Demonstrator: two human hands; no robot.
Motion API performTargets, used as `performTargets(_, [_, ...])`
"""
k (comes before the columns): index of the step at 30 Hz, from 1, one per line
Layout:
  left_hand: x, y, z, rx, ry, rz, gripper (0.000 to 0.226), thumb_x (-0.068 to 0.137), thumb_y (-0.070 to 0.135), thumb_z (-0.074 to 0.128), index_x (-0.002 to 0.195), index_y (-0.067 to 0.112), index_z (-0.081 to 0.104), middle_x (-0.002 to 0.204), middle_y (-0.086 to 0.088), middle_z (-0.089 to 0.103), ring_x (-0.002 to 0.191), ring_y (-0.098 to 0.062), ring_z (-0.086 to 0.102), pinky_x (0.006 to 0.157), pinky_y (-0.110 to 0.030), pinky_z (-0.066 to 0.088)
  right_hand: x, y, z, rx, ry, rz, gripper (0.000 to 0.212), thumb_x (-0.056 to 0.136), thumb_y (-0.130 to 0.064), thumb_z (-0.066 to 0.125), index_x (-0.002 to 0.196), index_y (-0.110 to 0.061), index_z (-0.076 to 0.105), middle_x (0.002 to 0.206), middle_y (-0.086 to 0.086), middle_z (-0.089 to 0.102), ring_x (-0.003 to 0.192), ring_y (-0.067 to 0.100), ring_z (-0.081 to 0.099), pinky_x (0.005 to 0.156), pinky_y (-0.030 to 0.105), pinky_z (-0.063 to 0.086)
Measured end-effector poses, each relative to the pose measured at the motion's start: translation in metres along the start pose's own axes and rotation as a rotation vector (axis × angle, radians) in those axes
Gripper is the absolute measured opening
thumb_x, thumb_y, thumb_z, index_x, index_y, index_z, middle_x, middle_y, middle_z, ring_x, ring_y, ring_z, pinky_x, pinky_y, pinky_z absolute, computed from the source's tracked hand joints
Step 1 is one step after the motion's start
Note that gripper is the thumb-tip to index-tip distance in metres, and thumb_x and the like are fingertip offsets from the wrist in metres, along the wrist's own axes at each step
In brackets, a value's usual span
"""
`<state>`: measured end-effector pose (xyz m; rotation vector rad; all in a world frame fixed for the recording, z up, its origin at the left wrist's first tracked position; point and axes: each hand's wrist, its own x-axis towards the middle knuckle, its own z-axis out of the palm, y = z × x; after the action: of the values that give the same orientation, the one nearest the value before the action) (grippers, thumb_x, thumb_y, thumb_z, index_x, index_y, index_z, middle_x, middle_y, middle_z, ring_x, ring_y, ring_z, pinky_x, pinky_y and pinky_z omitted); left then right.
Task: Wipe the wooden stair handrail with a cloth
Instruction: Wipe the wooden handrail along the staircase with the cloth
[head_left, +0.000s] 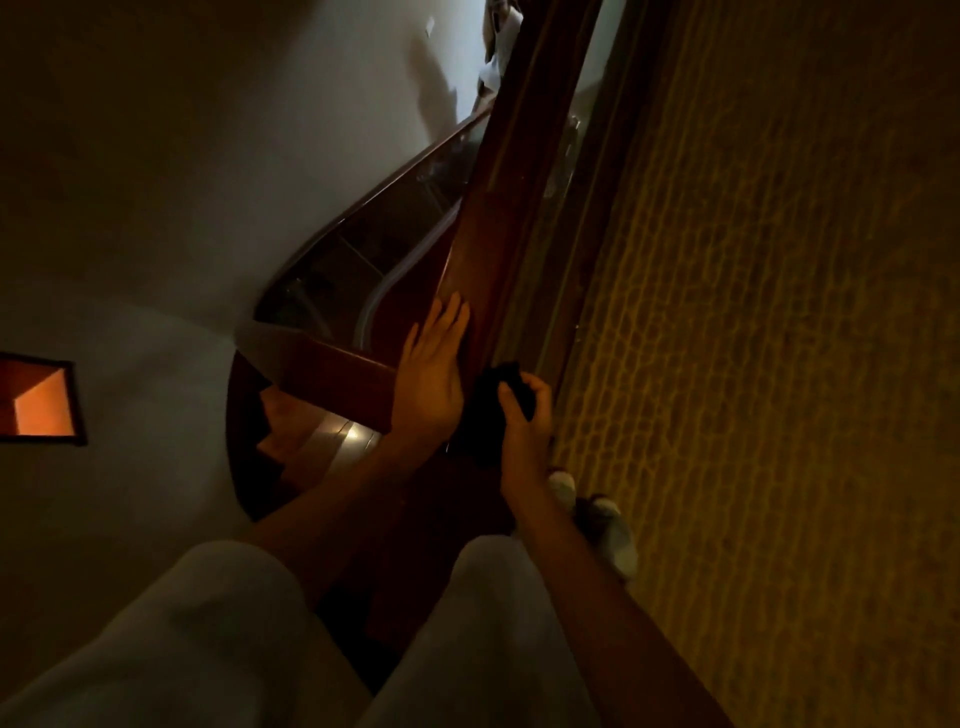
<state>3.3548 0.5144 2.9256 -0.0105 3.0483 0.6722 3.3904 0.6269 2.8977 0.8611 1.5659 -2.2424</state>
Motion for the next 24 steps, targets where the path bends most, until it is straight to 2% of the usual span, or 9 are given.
performTargets(3, [0.000, -0.001, -0.005, -0.002, -0.040, 0.029, 0.051, 0.100, 0.005, 0.048, 0.149, 0.008, 0.034, 0.159, -0.008, 0.025, 0.149, -0.024, 0.017, 0.121, -0.050, 0.015, -0.023, 0.019, -0.004, 0.009, -0.010, -0.025, 0.022, 0.099, -0.015, 0.056, 0.118, -0.022, 0.050, 0.113, -0.008, 0.056, 0.095, -0.008, 0.058, 0.075, 0.010, 0.049])
performTargets(5, [-0.001, -0.005, -0.011, 0.001, -0.095, 0.048, 0.050, 0.102, 0.012, 0.042, 0.151, 0.010, 0.030, 0.160, -0.008, 0.023, 0.149, -0.024, 0.015, 0.121, -0.050, 0.013, -0.035, 0.026, -0.008, 0.022, 0.011, -0.046, 0.023, 0.099, -0.016, 0.055, 0.120, -0.023, 0.050, 0.113, -0.013, 0.055, 0.094, -0.015, 0.057, 0.073, 0.008, 0.048])
performTargets(7, [-0.003, -0.008, -0.017, -0.001, -0.138, 0.099, 0.051, 0.102, 0.022, 0.032, 0.152, 0.011, 0.026, 0.161, -0.008, 0.020, 0.150, -0.025, 0.012, 0.121, -0.048, 0.010, -0.045, 0.033, -0.010, 0.003, 0.012, -0.090, 0.023, 0.099, -0.016, 0.055, 0.120, -0.022, 0.049, 0.114, -0.013, 0.054, 0.098, -0.016, 0.055, 0.079, 0.009, 0.048])
performTargets(11, [-0.004, -0.010, -0.018, -0.016, -0.118, 0.141, 0.057, 0.101, 0.036, 0.026, 0.152, 0.012, 0.025, 0.161, -0.006, 0.018, 0.150, -0.023, 0.012, 0.121, -0.049, 0.010, -0.072, 0.048, 0.007, -0.055, -0.008, -0.165, 0.024, 0.098, -0.017, 0.057, 0.118, -0.030, 0.051, 0.120, -0.007, 0.054, 0.111, -0.006, 0.051, 0.096, 0.014, 0.043])
performTargets(14, [-0.006, -0.014, -0.014, -0.056, -0.090, 0.165, 0.052, 0.102, 0.023, 0.035, 0.152, 0.013, 0.026, 0.161, -0.007, 0.019, 0.150, -0.021, 0.012, 0.121, -0.052, 0.013, -0.056, 0.040, 0.032, -0.005, 0.129, -0.194, 0.021, 0.099, -0.012, 0.053, 0.120, -0.014, 0.056, 0.122, 0.009, 0.056, 0.112, 0.010, 0.055, 0.094, 0.013, 0.043])
performTargets(19, [-0.008, -0.012, -0.014, -0.117, -0.053, 0.201, 0.048, 0.103, 0.019, 0.031, 0.149, 0.007, 0.030, 0.159, -0.013, 0.023, 0.149, -0.028, 0.015, 0.120, -0.055, 0.015, -0.004, 0.022, 0.030, 0.019, 0.116, -0.142, 0.025, 0.101, -0.015, 0.053, 0.121, -0.001, 0.060, 0.119, 0.021, 0.060, 0.111, 0.034, 0.059, 0.098, 0.047, 0.049])
performTargets(21, [-0.007, -0.012, -0.014, -0.108, -0.055, 0.193, 0.048, 0.102, 0.007, 0.032, 0.150, 0.008, 0.030, 0.160, -0.012, 0.021, 0.150, -0.027, 0.011, 0.121, -0.052, 0.012, -0.023, 0.037, 0.015, -0.053, 0.059, -0.149, 0.019, 0.098, -0.015, 0.058, 0.113, -0.006, 0.064, 0.114, 0.017, 0.062, 0.108, 0.033, 0.060, 0.094, 0.037, 0.052])
performTargets(23, [-0.006, -0.014, -0.010, -0.086, -0.045, 0.178, 0.052, 0.101, -0.001, 0.033, 0.151, 0.012, 0.028, 0.161, -0.007, 0.018, 0.151, -0.023, 0.008, 0.123, -0.047, 0.008, -0.040, 0.048, -0.001, -0.187, 0.018, -0.226, 0.008, 0.095, -0.014, 0.062, 0.102, -0.016, 0.066, 0.104, 0.006, 0.059, 0.102, 0.024, 0.060, 0.082, 0.008, 0.045])
performTargets(24, [-0.005, -0.015, -0.009, -0.075, -0.037, 0.180, 0.053, 0.101, -0.001, 0.033, 0.151, 0.013, 0.027, 0.162, -0.006, 0.018, 0.151, -0.021, 0.007, 0.123, -0.044, 0.007, -0.039, 0.048, -0.005, -0.282, 0.017, -0.289, 0.008, 0.094, -0.014, 0.064, 0.100, -0.017, 0.067, 0.100, 0.002, 0.056, 0.098, 0.021, 0.059, 0.075, 0.002, 0.040])
